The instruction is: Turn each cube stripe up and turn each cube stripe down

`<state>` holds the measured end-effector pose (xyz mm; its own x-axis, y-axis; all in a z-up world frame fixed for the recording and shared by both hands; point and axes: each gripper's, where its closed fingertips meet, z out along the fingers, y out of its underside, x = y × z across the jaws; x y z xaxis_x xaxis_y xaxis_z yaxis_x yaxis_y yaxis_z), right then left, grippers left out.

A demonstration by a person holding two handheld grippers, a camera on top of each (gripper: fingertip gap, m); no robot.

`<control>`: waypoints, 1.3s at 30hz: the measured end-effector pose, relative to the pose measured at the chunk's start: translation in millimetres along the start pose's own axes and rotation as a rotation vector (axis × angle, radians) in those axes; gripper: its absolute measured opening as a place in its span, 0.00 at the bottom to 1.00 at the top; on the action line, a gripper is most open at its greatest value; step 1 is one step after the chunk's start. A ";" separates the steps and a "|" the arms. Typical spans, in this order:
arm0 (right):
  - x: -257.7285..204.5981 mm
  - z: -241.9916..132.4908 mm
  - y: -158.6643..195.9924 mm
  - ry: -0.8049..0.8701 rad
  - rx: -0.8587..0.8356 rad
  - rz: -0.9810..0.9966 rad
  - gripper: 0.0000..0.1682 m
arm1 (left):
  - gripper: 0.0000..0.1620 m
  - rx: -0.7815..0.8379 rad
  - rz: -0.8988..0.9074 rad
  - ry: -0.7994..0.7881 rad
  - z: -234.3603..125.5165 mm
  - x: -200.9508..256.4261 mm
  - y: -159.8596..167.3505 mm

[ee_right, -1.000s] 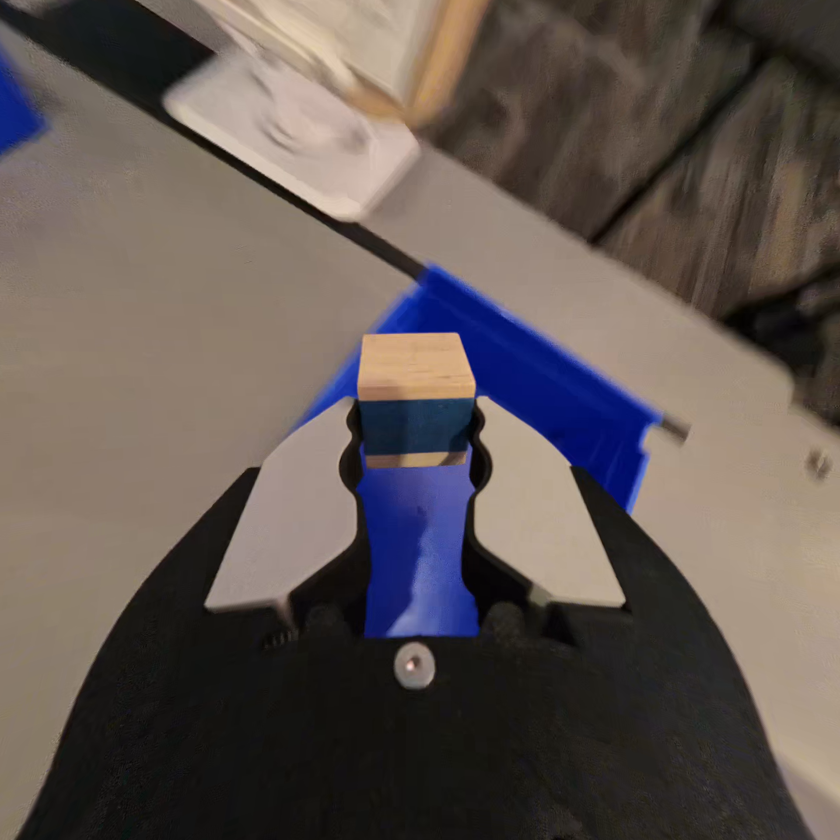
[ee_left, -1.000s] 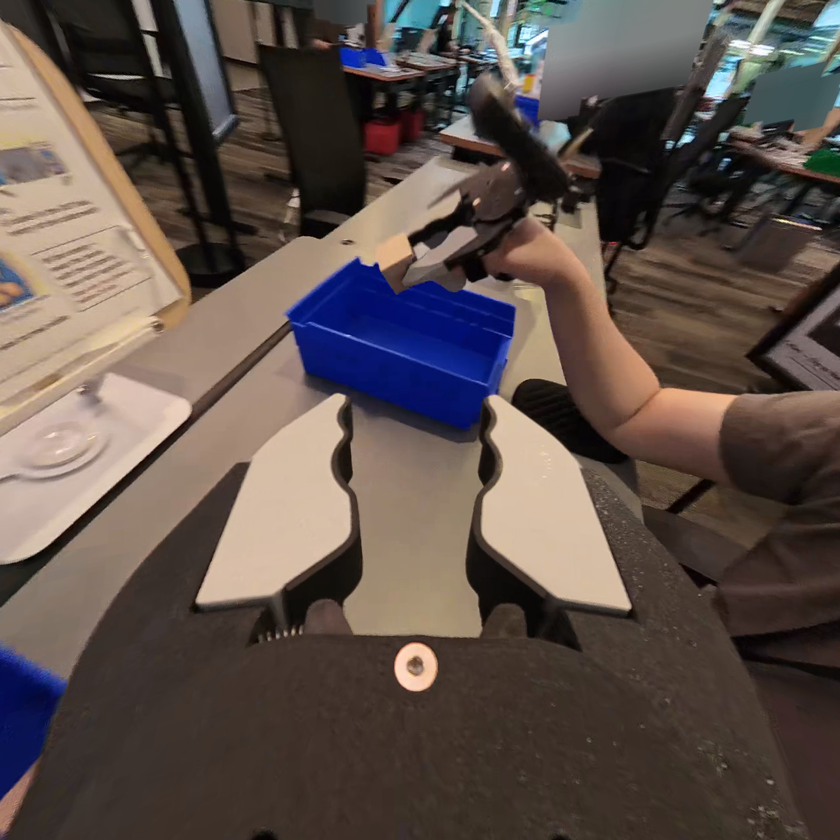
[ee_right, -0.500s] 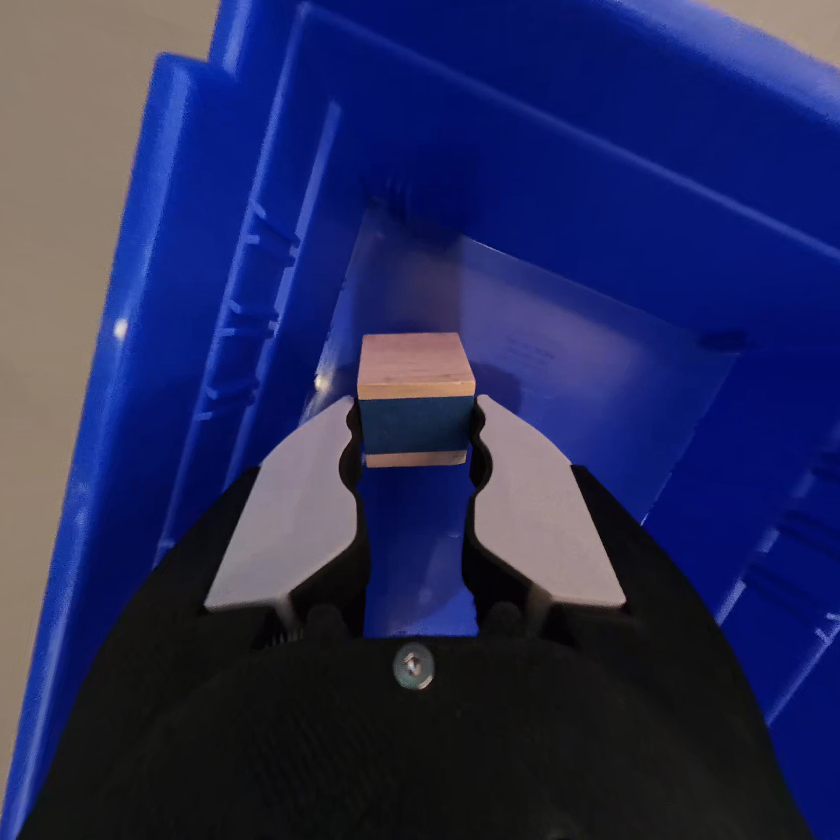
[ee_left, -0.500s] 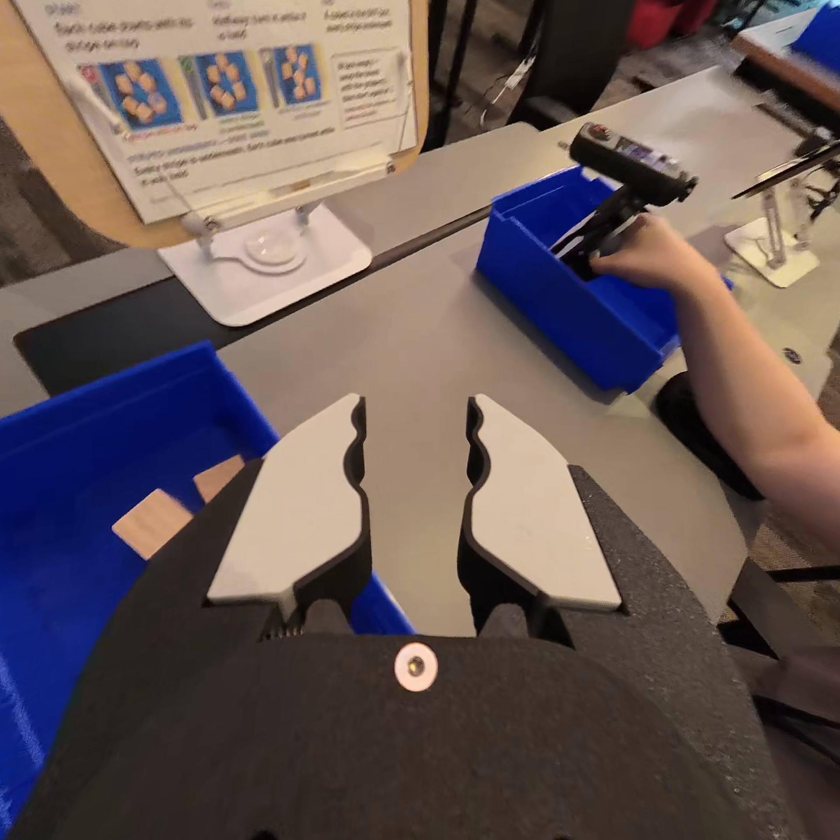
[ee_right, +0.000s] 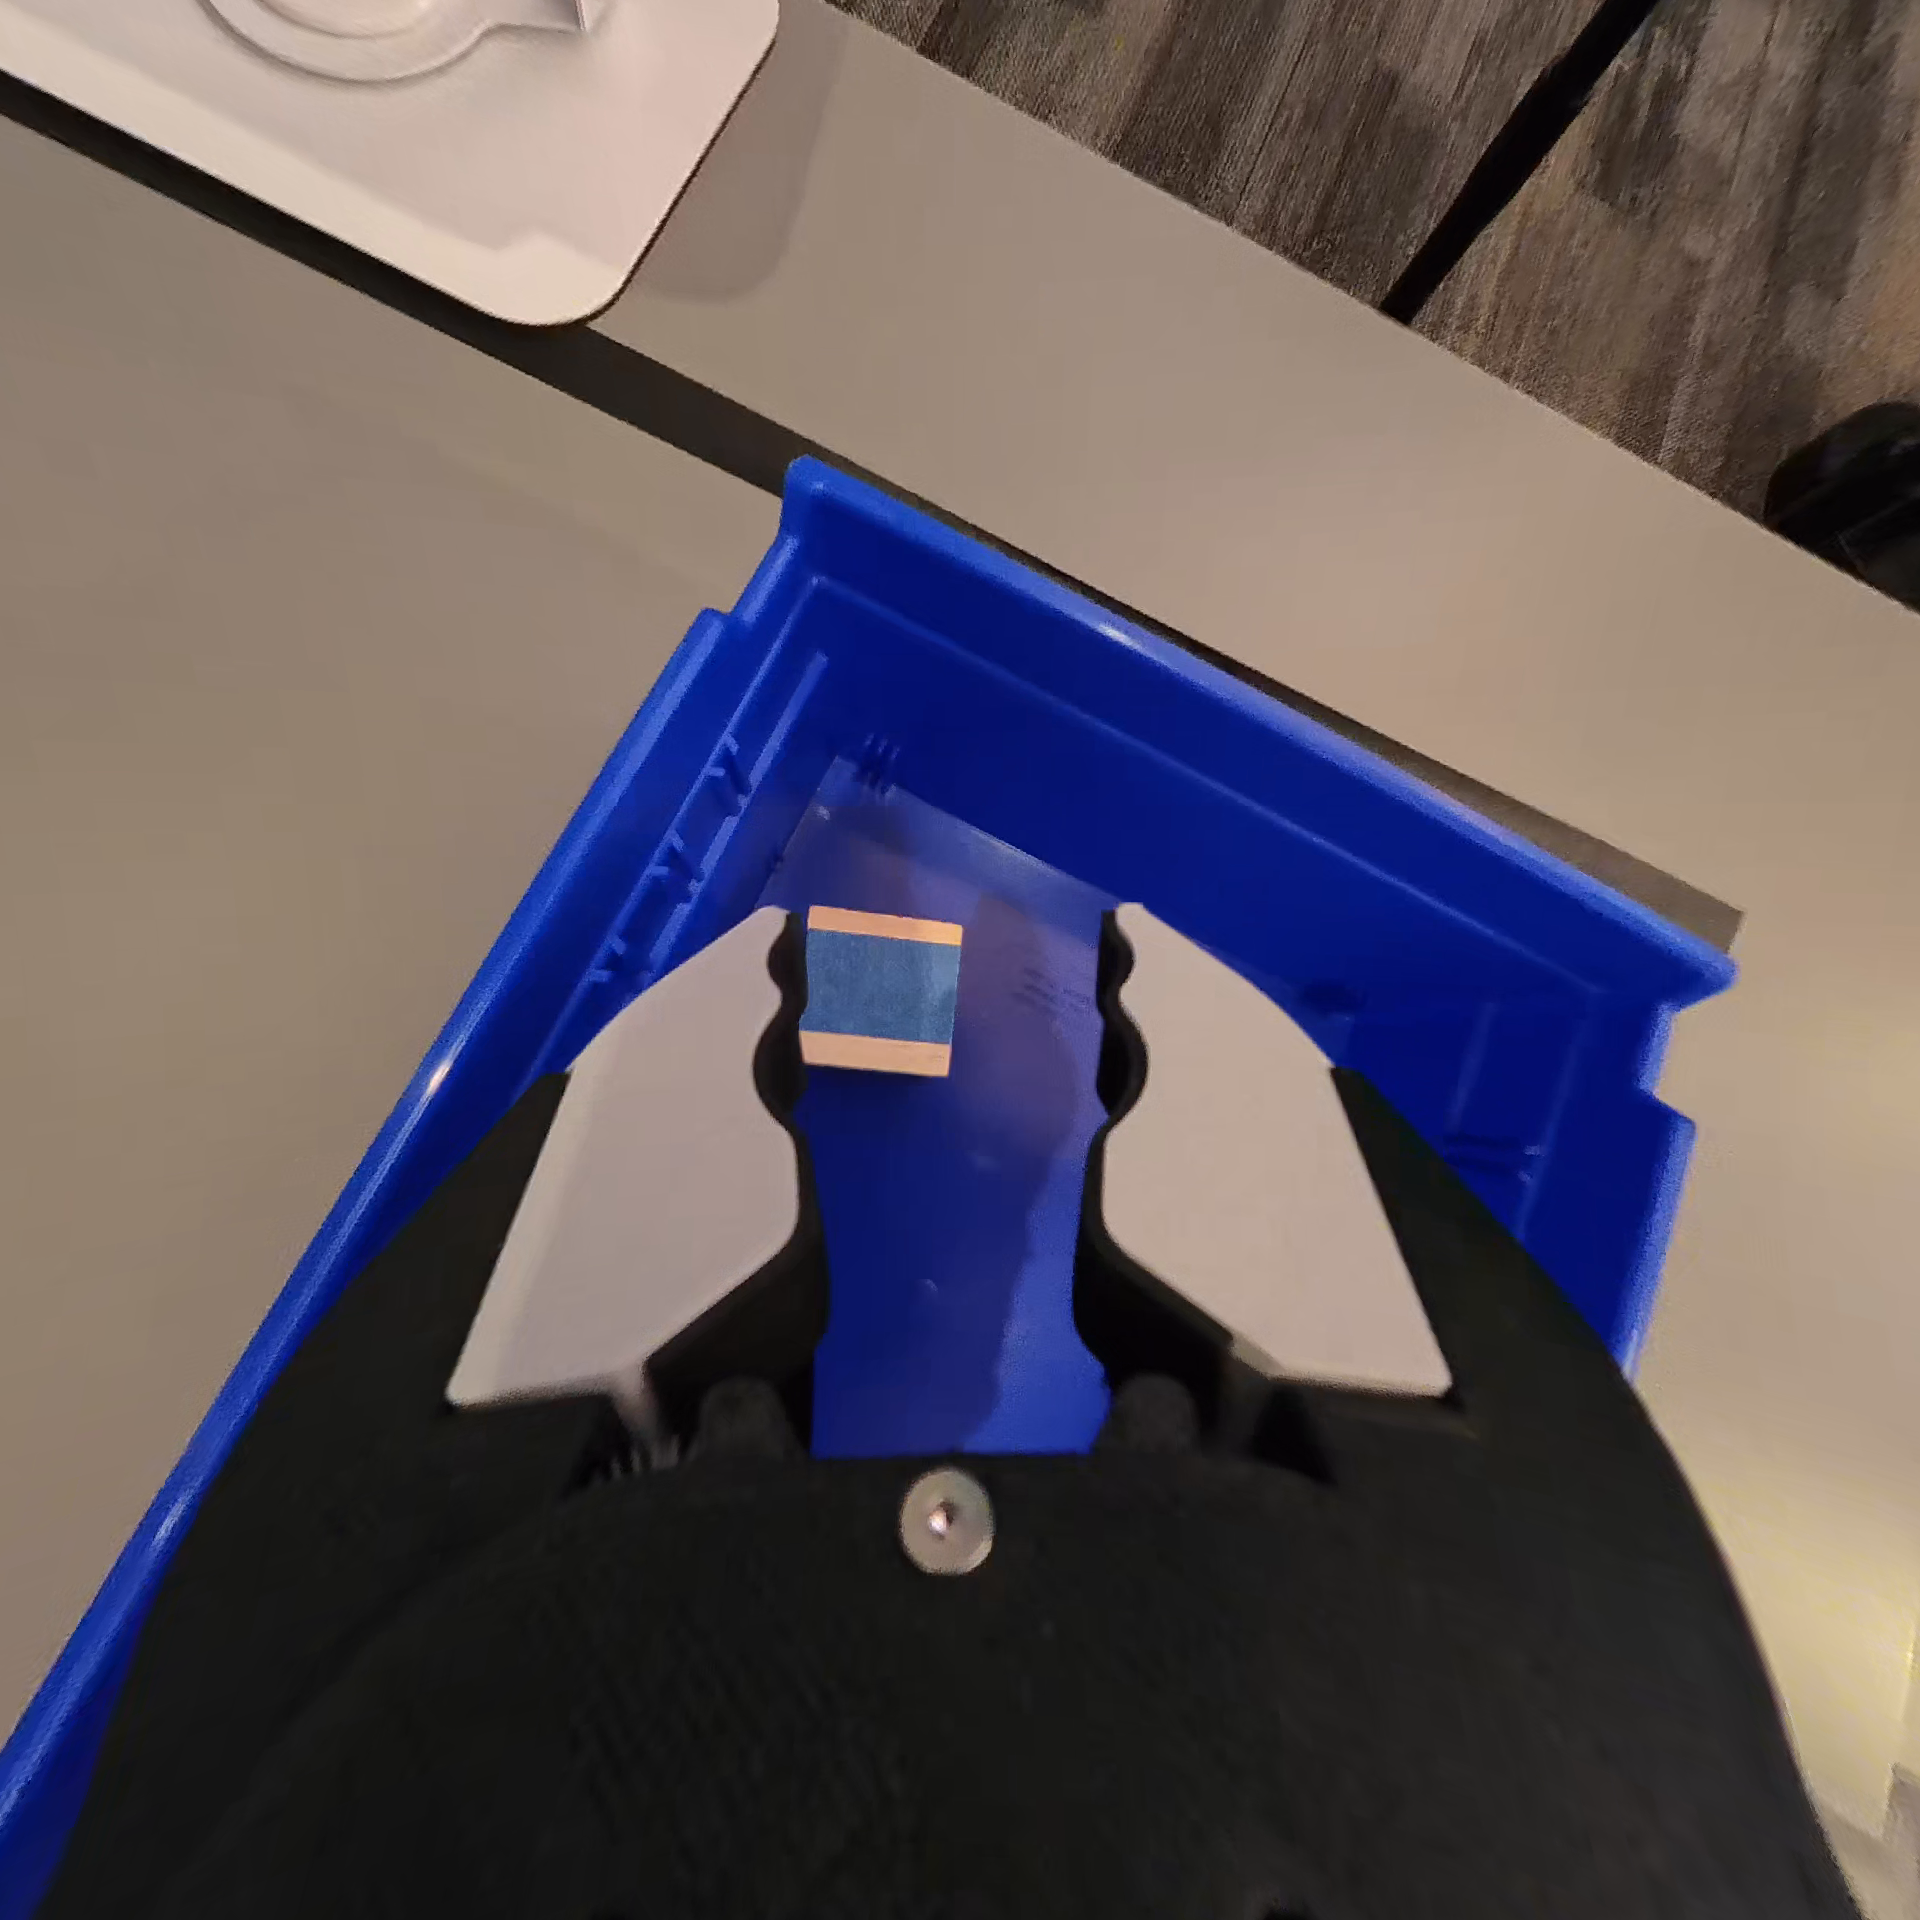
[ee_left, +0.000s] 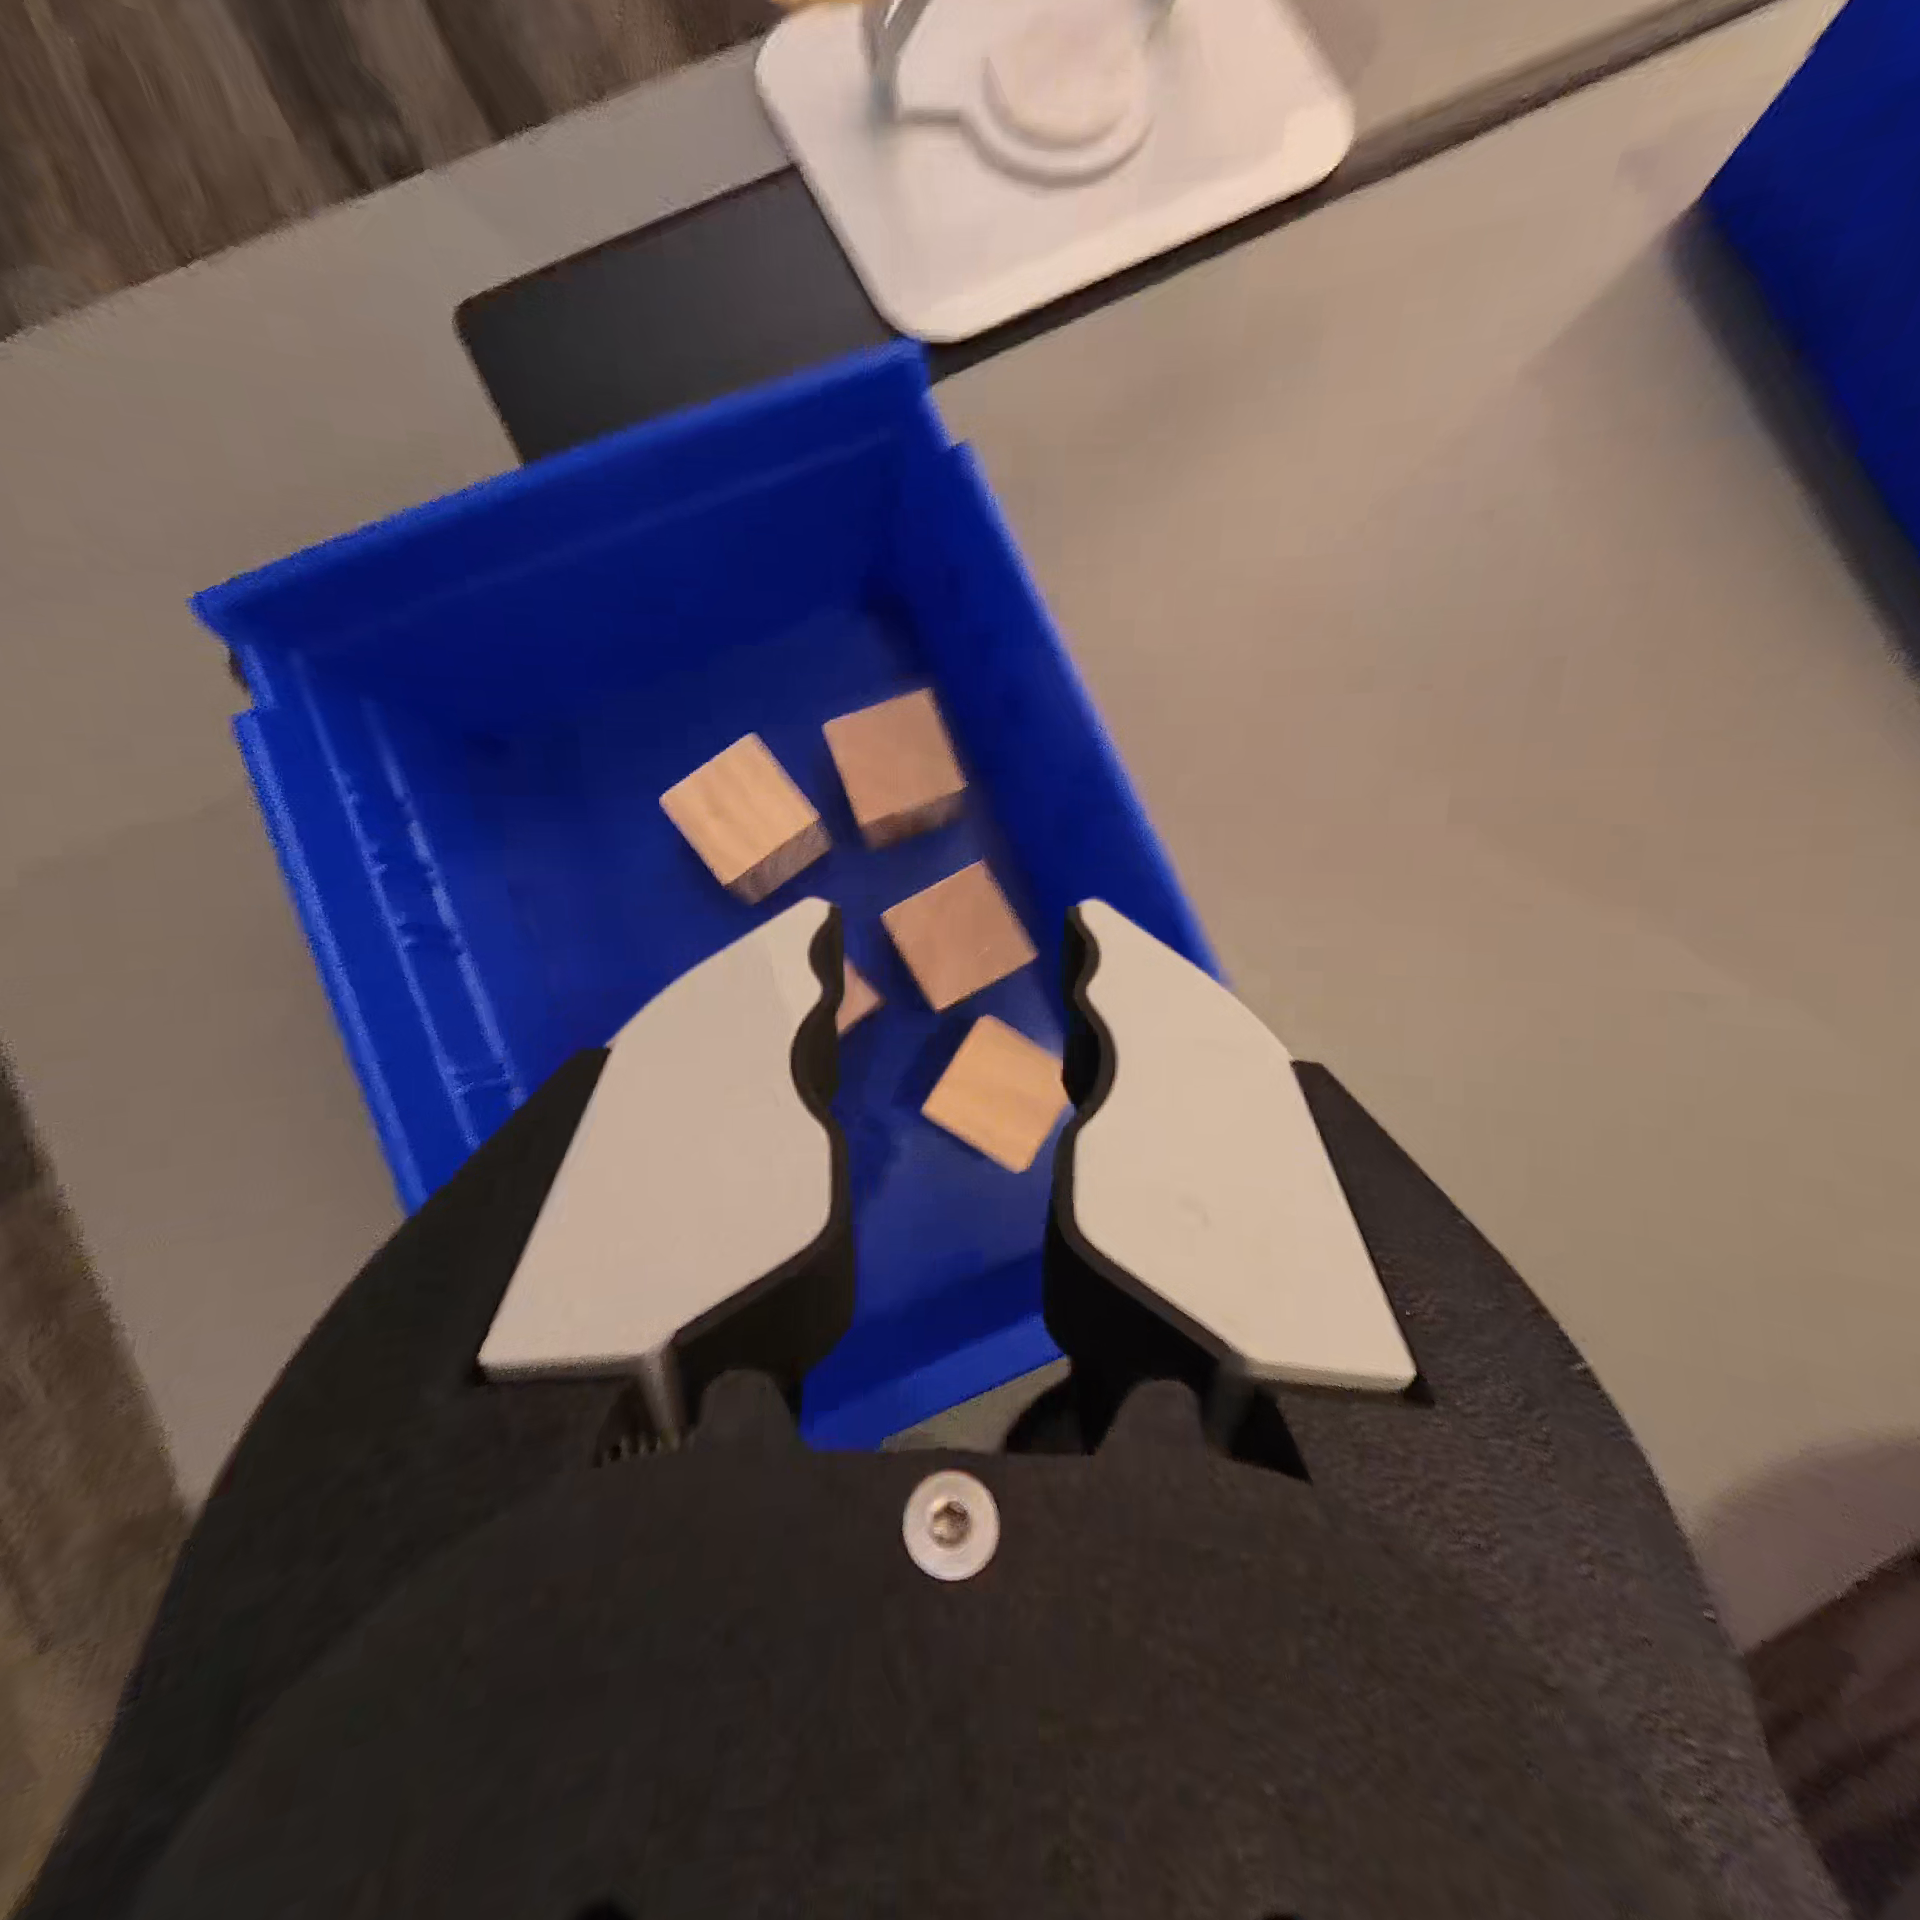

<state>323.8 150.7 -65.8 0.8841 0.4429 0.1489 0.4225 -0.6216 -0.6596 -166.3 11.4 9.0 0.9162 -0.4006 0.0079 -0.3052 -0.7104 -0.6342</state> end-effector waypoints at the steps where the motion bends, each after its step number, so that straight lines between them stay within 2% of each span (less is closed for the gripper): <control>1: -0.2 -2.2 -0.9 -0.005 0.004 -0.004 0.33 | 0.25 -0.018 0.020 -0.044 3.2 -9.8 3.7; 5: -2.1 0.0 1.3 -0.019 0.001 -0.018 0.33 | 0.24 -0.067 0.086 -0.161 20.8 -40.6 14.2; 8: -3.8 5.6 7.0 -0.009 -0.033 -0.049 0.33 | 0.25 -0.220 -0.095 -0.175 36.2 -55.0 41.4; 10: -5.1 8.2 9.5 0.003 -0.053 -0.077 0.33 | 0.27 -0.212 -0.195 -0.164 46.9 -60.3 43.2; 13: -8.4 9.9 11.7 0.007 -0.075 -0.105 0.33 | 0.26 -0.208 -0.254 -0.251 54.2 -77.9 46.4; 15: -9.9 10.2 11.3 0.003 -0.072 -0.113 0.33 | 0.34 -0.234 -0.342 -0.215 60.1 -74.3 51.9; 18: -9.9 11.0 12.4 0.000 -0.075 -0.124 0.33 | 0.32 -0.261 -0.432 -0.096 73.5 -59.6 55.8; 22: -8.1 12.1 14.7 0.005 -0.084 -0.131 0.33 | 0.33 -0.342 -0.447 -0.111 82.9 -58.6 68.7; 25: -8.9 12.3 14.8 0.000 -0.083 -0.138 0.33 | 0.27 -0.363 -0.453 -0.091 88.5 -54.7 71.7; 31: -10.8 14.3 18.3 -0.004 -0.105 -0.153 0.33 | 0.33 -0.420 -0.442 -0.153 88.2 -61.9 81.9; 39: -11.2 17.2 23.6 -0.002 -0.134 -0.166 0.33 | 0.33 -0.465 -0.457 -0.149 97.8 -60.8 90.9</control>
<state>320.5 142.2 -95.7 0.7998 0.5478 0.2455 0.5852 -0.6205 -0.5220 -224.4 27.8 -124.7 0.9958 0.0604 0.0689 0.0727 -0.9785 -0.1928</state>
